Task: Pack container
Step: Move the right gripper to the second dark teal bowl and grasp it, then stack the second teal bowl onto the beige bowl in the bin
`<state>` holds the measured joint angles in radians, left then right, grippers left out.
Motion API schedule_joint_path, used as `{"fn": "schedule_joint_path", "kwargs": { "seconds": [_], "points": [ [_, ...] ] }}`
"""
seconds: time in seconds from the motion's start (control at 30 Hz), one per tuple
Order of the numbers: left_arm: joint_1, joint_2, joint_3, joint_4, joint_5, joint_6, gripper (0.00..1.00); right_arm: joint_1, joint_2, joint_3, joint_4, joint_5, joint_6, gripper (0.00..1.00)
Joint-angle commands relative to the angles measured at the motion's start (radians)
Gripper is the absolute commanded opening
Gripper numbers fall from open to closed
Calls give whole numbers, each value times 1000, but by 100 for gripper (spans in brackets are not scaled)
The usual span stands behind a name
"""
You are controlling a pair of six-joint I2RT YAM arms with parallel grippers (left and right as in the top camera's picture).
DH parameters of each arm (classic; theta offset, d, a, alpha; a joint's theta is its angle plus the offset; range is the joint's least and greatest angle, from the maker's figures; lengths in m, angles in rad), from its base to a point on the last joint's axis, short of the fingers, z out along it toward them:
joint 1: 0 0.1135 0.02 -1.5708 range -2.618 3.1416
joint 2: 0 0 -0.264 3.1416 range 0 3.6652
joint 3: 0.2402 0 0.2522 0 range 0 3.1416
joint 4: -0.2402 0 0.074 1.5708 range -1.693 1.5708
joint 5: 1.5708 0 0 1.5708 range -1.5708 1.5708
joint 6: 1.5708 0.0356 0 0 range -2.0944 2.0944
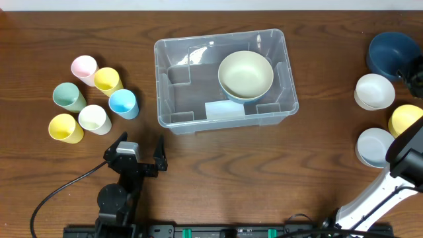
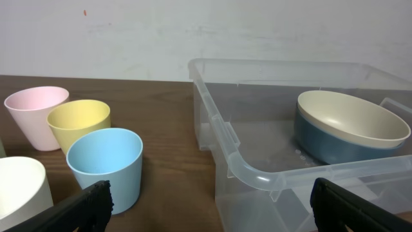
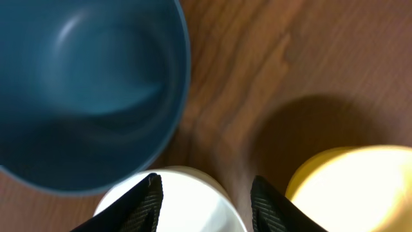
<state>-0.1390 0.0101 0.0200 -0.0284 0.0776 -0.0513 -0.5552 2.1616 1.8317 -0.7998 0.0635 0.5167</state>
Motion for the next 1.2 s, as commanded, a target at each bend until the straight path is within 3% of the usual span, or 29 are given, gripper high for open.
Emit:
{"fn": "schedule_joint_path", "kwargs": {
  "seconds": [0.0,0.6,0.7,0.9,1.07,1.17],
  "points": [
    [4,-6,-16,-35,11,6,98,-6,18,5,29,0,-25,46],
    [4,-6,-16,-35,11,6,98,-5,153,5,174,-19,-48,45],
    [4,-6,-16,-35,11,6,98,-5,164,5,184,-20,-47,38],
    [4,-6,-16,-35,11,6,98,-5,161,5,191,-19,-58,12],
    [4,-6,-16,-35,11,6,98,-5,147,6,182,-20,-58,2],
    [4,-6,-16,-35,11,6,98,-5,114,6,176,-34,-59,1]
  ]
}}
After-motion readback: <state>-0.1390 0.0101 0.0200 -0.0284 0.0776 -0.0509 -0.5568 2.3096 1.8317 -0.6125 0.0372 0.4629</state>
